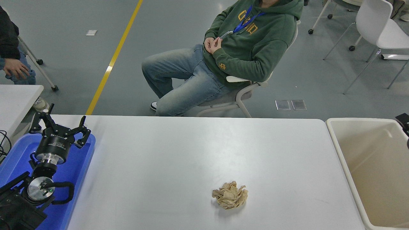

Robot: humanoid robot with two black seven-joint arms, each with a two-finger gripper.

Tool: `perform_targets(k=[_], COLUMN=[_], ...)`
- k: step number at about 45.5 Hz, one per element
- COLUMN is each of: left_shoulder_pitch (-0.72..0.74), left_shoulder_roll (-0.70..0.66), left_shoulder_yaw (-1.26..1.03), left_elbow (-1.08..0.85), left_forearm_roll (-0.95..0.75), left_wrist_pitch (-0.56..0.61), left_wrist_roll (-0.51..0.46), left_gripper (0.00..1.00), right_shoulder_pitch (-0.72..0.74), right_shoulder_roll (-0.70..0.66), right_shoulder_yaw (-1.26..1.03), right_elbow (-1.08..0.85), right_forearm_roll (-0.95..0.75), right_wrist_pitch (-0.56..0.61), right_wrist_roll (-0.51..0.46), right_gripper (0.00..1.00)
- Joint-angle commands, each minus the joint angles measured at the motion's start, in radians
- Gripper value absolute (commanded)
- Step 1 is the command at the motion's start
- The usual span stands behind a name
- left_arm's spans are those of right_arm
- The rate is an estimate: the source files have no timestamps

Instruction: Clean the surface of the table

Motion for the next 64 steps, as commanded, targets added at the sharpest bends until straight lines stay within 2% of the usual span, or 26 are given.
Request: perform_targets(k=[1,13,27,47,64], left_shoulder_pitch=[-0.001,0.001,-0.001,-0.001,-0.001], left_shoulder_roll=[0.0,0.0,0.0,0.0,0.0], left_shoulder_yaw=[0.0,0.0,0.0,0.0,0.0], left_elbow=[0.0,0.0,0.0,0.0,0.0], left_forearm_roll=[0.0,0.0,0.0,0.0,0.0], left_wrist_pitch=[0.0,0.0,0.0,0.0,0.0], left_wrist_roll=[0.0,0.0,0.0,0.0,0.0], left_gripper=[1.0,1.0,1.0,1.0,1.0], right_shoulder_pitch=[0.018,0.025,0.021,0.013,-0.12], right_shoulder_roll=[-0.109,-0.187,-0.204,-0.118,0.033], right_shoulder_yaw=[0.146,0.293,0.389,0.418,0.505], right_elbow=[0.257,0.476,0.656,0.784,0.783], right_forearm_roll=[-0.003,-0.005,-0.011,-0.015,0.002], right_wrist_pitch=[0.003,0.012,0.06,0.061,0.049], right_wrist_roll=[0.002,0.005,0.012,0.032,0.051], right_gripper=[1.0,1.0,1.0,1.0,1.0])
